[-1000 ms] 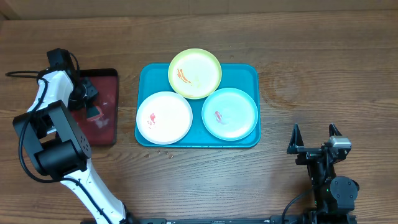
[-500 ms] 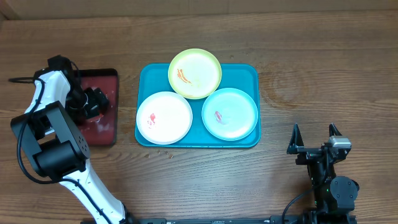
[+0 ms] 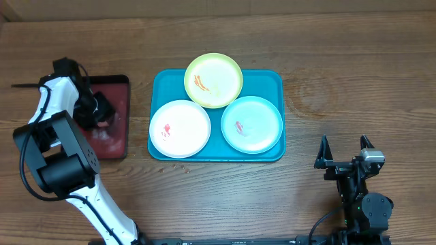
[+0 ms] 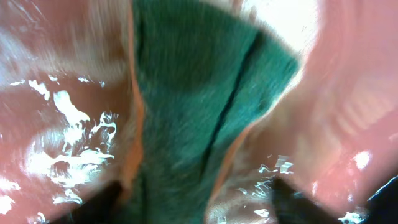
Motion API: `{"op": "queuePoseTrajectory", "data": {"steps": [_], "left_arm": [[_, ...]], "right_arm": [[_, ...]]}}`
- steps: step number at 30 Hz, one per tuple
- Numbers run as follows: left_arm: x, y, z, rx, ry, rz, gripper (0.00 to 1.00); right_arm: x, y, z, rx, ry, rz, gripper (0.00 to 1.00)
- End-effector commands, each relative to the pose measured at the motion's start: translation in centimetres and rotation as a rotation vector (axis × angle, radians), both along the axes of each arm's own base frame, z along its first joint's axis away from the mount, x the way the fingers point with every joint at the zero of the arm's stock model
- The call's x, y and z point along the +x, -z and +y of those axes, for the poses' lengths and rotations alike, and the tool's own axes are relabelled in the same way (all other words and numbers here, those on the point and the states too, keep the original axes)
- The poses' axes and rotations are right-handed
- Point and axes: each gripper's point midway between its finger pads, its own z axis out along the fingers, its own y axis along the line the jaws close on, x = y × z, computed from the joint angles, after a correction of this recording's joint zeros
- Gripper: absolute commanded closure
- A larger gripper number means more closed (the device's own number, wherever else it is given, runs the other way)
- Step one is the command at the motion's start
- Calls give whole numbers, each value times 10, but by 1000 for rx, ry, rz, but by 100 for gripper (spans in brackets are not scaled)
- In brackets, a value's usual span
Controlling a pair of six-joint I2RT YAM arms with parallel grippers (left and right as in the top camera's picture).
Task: Clean dirty plates on tray and stack at the side
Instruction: 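Grasp the green-and-orange sponge with the left gripper and lift it, then carry the sponge with the left gripper over the white plate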
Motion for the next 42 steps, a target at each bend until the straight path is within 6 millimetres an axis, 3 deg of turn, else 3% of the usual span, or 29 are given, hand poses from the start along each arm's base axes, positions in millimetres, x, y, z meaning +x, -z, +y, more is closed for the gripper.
{"op": "queuePoseTrajectory", "data": {"steps": [1,8,15,17,21,22,24,28,33,40,42], "left_arm": [[-3,19,15,72,-10,27,0],[2,18,20,93,-12,8,4],[6,17,31,157,33,2,1],[8,16,32,162,59,-4,22],[7,16,31,158,62,-3,77],[6,17,30,156,63,3,86],[4,17,29,152,63,12,96],[0,12,28,145,56,34,96],[5,-31,30,126,-2,54,96],[26,-139,16,42,10,-48,96],[29,-161,12,33,14,-84,96]], "right_arm": [[0,1,-2,4,10,-5,0],[0,1,-2,4,10,-5,0],[0,1,-2,4,10,-5,0],[0,1,-2,4,10,-5,0],[0,1,-2,4,10,-5,0],[0,1,-2,4,10,-5,0],[0,1,-2,4,10,-5,0],[0,1,-2,4,10,-5,0],[0,1,-2,4,10,-5,0],[0,1,-2,4,10,-5,0],[0,1,-2,4,10,-5,0]]}}
